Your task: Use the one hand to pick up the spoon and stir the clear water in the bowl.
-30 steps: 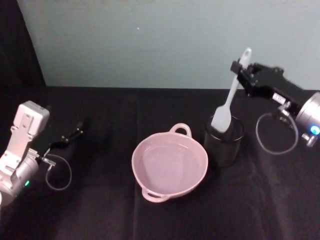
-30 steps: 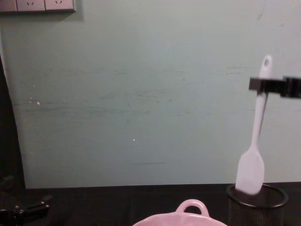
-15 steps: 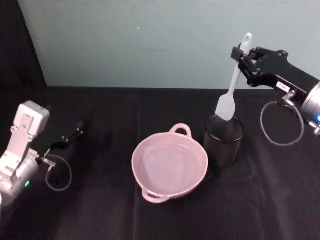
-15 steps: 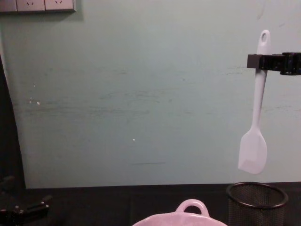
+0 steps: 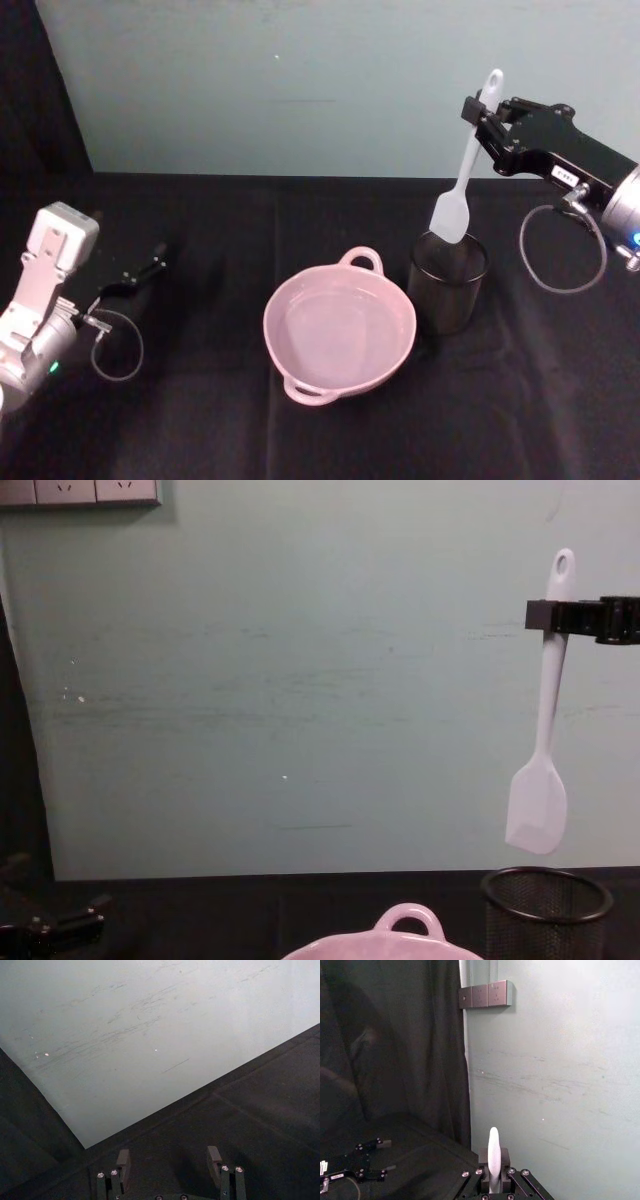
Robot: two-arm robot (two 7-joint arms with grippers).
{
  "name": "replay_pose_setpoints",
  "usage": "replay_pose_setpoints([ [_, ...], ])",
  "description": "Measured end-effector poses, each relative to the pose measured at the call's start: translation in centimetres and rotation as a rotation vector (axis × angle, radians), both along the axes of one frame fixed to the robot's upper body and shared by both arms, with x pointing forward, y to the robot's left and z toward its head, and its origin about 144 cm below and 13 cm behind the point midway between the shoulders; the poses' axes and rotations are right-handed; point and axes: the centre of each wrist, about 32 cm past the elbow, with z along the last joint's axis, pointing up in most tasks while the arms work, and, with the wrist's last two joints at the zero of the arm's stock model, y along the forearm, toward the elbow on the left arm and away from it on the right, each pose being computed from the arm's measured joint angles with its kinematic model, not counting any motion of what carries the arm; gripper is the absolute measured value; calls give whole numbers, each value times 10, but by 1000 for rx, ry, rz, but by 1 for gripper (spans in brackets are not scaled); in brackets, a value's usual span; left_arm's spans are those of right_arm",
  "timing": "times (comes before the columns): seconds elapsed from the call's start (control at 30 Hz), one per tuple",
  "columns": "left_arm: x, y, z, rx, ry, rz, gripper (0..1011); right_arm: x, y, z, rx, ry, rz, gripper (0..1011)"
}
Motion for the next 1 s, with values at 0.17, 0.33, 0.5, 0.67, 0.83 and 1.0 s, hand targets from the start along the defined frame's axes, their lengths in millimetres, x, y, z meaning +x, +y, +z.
replay_pose_setpoints([
  [0.17, 0, 0, 0, 0, 0, 0, 1005, 0, 0, 0, -1, 0, 1, 120],
  [0.33, 0, 0, 0, 0, 0, 0, 1005, -4, 13, -1, -12, -10, 42, 120],
  [0.5, 0, 0, 0, 0, 0, 0, 1005, -9, 43, -8, -22, -13, 118, 120],
  [0.67, 0, 0, 0, 0, 0, 0, 1005, -13, 72, -25, -50, -10, 180, 121],
  [0.83, 0, 0, 0, 0, 0, 0, 1005, -17, 87, -48, -68, -9, 204, 120],
  [1.0, 0, 0, 0, 0, 0, 0, 1005, -22, 91, -71, -58, -14, 211, 120],
])
